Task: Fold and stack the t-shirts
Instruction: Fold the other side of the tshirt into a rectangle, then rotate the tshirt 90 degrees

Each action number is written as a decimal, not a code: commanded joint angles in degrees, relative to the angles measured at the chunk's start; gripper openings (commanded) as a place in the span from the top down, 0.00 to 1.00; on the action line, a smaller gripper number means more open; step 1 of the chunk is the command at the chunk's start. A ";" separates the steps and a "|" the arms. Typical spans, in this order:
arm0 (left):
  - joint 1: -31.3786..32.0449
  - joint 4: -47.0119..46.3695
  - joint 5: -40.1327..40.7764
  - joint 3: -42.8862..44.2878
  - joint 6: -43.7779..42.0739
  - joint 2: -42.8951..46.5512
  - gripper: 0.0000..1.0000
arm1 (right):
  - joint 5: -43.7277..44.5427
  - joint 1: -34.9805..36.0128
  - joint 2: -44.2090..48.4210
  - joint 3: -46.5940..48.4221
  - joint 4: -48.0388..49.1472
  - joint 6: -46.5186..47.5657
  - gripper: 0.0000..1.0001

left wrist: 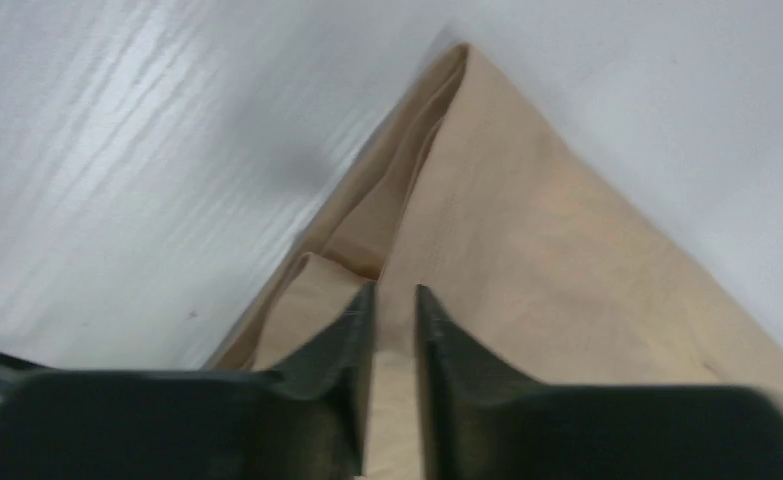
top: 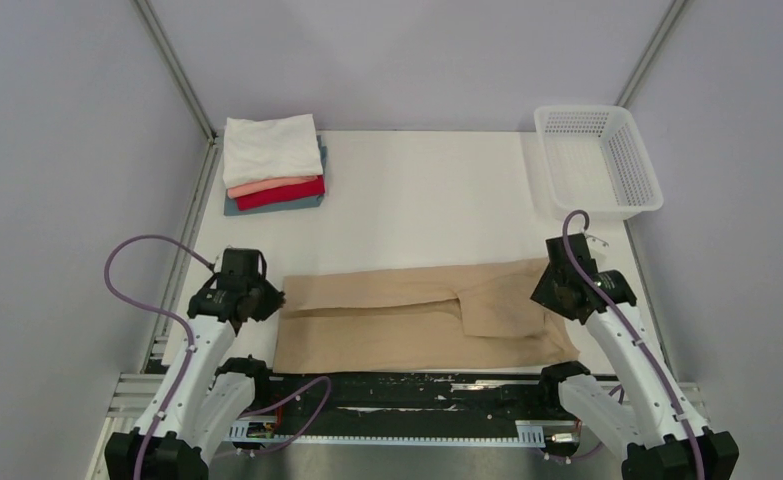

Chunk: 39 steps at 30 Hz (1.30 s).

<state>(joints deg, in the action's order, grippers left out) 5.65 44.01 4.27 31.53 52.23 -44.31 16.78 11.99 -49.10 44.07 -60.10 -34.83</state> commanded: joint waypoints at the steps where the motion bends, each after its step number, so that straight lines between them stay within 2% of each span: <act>1: 0.21 5.59 4.61 -0.09 4.21 0.76 0.56 | 4.58 0.23 2.67 2.58 -3.06 -4.89 0.42; 2: 0.18 6.23 4.78 0.01 4.75 1.54 0.28 | 4.29 0.24 3.26 3.18 -3.31 -4.66 0.34; 4: 0.15 6.96 5.03 0.81 4.82 3.28 0.04 | 3.40 0.20 4.88 4.24 -2.66 -4.18 0.22; 5: 0.22 6.83 5.24 1.12 4.68 4.70 0.01 | 2.71 0.22 5.72 4.42 -1.63 -3.61 0.17; 7: 0.24 5.23 4.71 1.89 3.50 6.76 0.00 | 0.11 0.16 8.05 3.91 1.58 -2.09 0.02; 8: 0.17 4.12 3.35 2.18 2.75 7.25 0.00 | -1.48 0.21 8.87 3.19 3.33 -1.68 0.00; 11: 0.22 -2.45 -1.85 2.68 -1.22 6.22 0.00 | -8.70 0.25 9.89 -0.28 8.53 -1.36 0.00; 12: 0.19 -6.18 -6.72 2.60 -2.03 5.32 0.00 | -12.15 0.19 9.48 -1.63 9.97 -1.60 0.00; 14: 0.58 -12.25 -14.95 2.11 -3.92 1.27 0.00 | -18.16 0.23 7.96 -4.68 12.51 -3.35 0.00; 16: 2.48 -17.46 -21.72 1.92 -5.57 -4.07 0.00 | -19.59 0.20 5.66 -7.67 13.94 -5.80 0.00; 17: 3.38 -18.12 -22.67 2.20 -6.48 -7.90 0.00 | -19.43 0.18 4.34 -9.16 14.64 -6.49 0.00; 21: 11.86 -15.24 -15.88 6.48 -8.77 -17.82 0.00 | -18.04 0.13 -0.31 -13.91 18.38 -8.47 0.00; 25: 12.60 -16.44 -13.40 6.19 -9.40 -25.06 0.00 | -16.92 0.06 -5.60 -16.64 24.27 -9.84 0.00; 28: 12.56 -16.46 -12.26 6.45 -8.90 -30.67 0.00 | -11.56 -0.23 -11.71 -15.75 29.04 -10.26 0.00; 33: 12.58 -17.39 -12.98 6.83 -7.87 -34.20 0.00 | -10.32 -2.31 -29.16 -7.13 44.34 -7.94 0.00; 35: 12.62 -18.92 -14.16 6.88 -6.98 -34.11 0.00 | -11.32 -3.27 -39.11 1.22 46.62 -7.38 0.00; 39: 13.87 -22.25 -17.60 7.29 -6.13 -33.39 0.00 | -15.63 -3.55 -59.37 23.43 46.87 -0.19 0.00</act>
<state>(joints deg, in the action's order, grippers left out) 18.24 27.07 -10.83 38.70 45.10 -77.08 4.36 8.82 -91.90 52.64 -25.89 -41.30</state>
